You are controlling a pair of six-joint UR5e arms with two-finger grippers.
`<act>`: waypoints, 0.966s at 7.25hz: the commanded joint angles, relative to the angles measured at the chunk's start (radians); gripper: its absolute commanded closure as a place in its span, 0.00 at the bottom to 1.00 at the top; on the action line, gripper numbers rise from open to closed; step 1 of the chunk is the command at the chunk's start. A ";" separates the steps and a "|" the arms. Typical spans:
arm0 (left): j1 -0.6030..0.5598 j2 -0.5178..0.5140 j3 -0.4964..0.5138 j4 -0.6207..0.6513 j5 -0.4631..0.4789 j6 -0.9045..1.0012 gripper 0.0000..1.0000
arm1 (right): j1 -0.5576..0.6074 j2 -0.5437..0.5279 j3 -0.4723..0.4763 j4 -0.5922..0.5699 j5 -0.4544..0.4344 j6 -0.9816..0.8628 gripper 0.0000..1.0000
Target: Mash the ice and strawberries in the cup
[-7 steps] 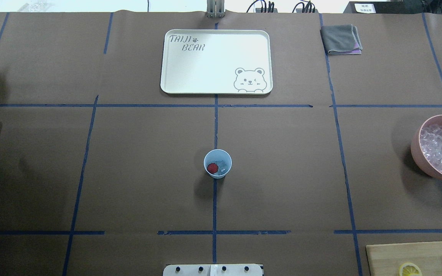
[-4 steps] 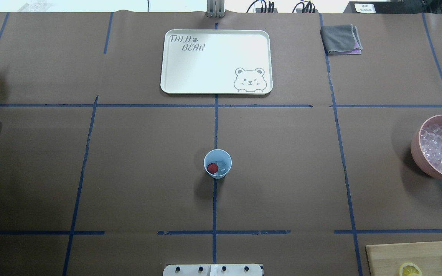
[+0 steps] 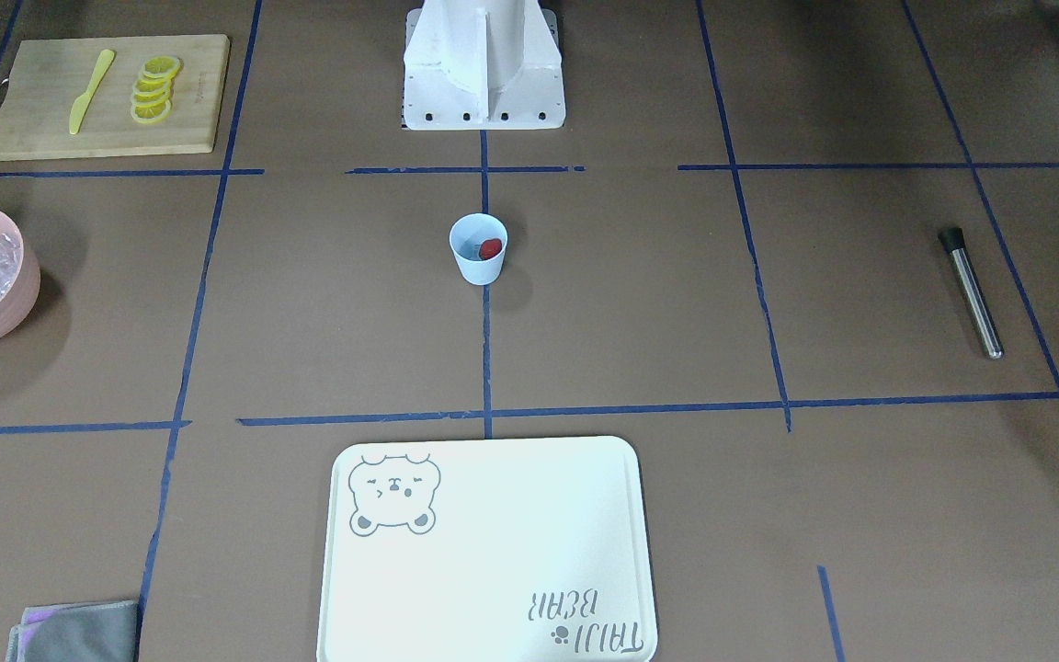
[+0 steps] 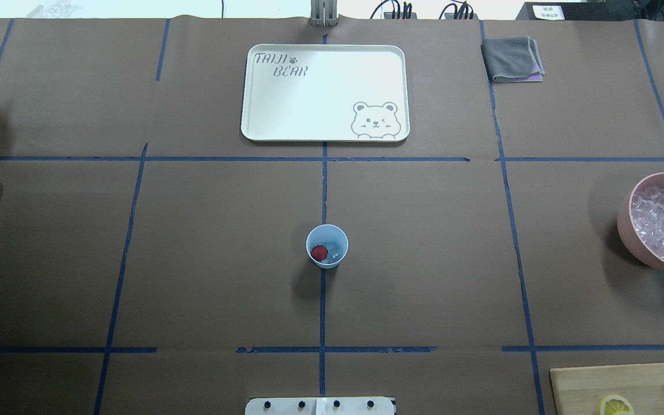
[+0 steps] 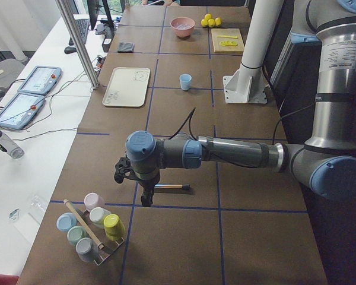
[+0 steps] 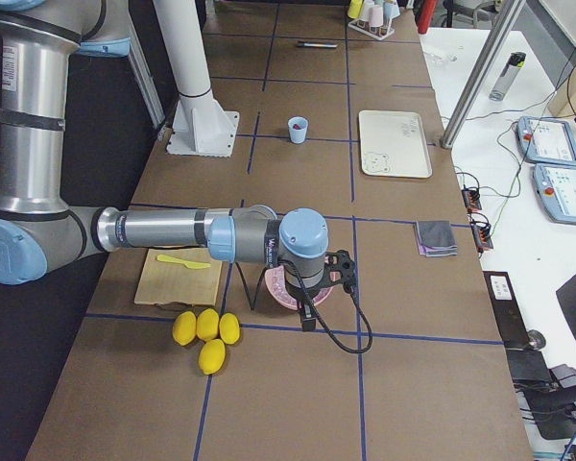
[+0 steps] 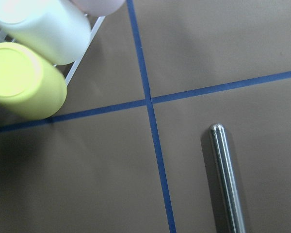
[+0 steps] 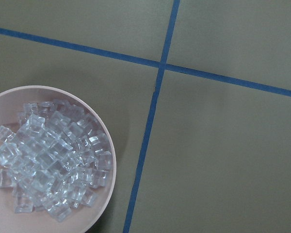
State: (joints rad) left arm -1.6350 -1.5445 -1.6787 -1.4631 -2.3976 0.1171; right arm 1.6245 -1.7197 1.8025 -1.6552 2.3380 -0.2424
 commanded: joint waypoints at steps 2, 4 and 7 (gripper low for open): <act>-0.045 0.070 -0.027 -0.044 -0.023 0.010 0.00 | 0.000 0.000 0.000 0.000 0.000 -0.001 0.01; -0.043 0.060 -0.033 -0.048 -0.031 0.001 0.00 | 0.000 -0.001 -0.002 0.000 0.000 -0.001 0.01; -0.037 0.073 0.008 -0.056 -0.029 0.012 0.00 | 0.000 -0.009 -0.003 0.000 0.000 -0.001 0.01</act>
State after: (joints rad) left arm -1.6750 -1.4768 -1.6893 -1.5156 -2.4285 0.1252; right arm 1.6245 -1.7270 1.8005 -1.6552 2.3378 -0.2439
